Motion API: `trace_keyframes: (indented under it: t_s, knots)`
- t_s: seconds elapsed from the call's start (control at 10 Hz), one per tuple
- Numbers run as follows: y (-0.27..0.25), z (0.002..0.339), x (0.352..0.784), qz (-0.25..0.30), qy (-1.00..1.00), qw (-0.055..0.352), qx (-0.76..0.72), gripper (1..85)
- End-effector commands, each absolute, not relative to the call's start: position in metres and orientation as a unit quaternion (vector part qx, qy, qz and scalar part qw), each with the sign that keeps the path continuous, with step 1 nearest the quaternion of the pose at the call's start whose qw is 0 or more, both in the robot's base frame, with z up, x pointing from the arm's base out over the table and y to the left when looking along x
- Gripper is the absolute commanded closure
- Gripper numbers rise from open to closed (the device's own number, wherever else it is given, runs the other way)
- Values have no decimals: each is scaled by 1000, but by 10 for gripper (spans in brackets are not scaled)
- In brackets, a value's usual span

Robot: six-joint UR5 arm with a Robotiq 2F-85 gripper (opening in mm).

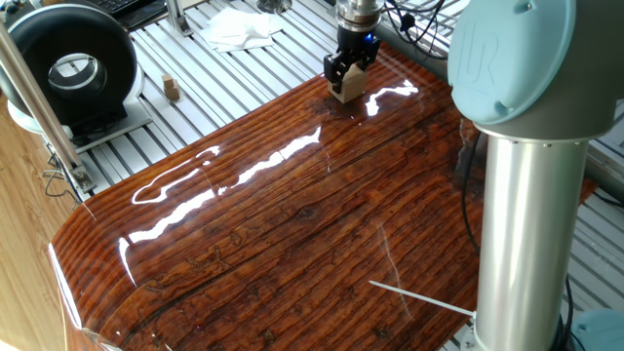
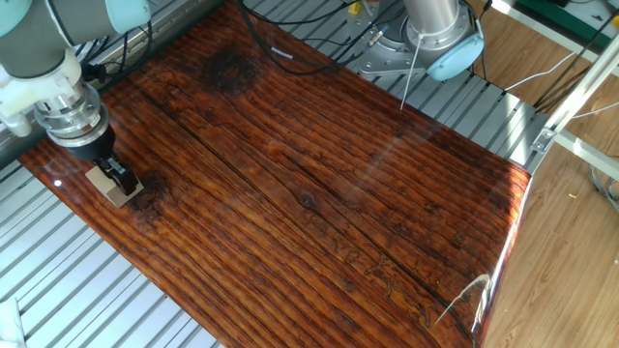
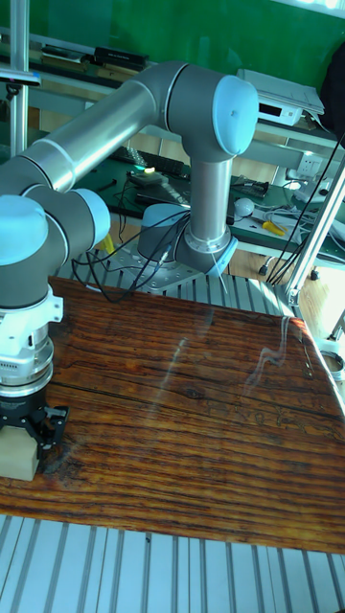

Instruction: Hold a small block with the gripper and sweep it from left to right on the table

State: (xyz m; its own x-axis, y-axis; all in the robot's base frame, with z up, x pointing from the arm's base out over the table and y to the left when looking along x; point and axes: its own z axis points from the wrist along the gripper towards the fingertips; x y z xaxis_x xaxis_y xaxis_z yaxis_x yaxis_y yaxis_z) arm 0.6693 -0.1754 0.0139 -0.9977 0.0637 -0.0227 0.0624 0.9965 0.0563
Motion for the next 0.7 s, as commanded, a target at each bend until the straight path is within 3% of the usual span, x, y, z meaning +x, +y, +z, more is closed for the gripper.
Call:
trace_keyframes:
  t_s: [0.0, 0.3, 0.6]
  knots:
    - [-171, 12, 671, 36, 998, 13, 46, 847]
    - [-159, 22, 671, 29, 998, 10, 63, 847]
    - [-158, 6, 678, 19, 997, 23, 66, 847]
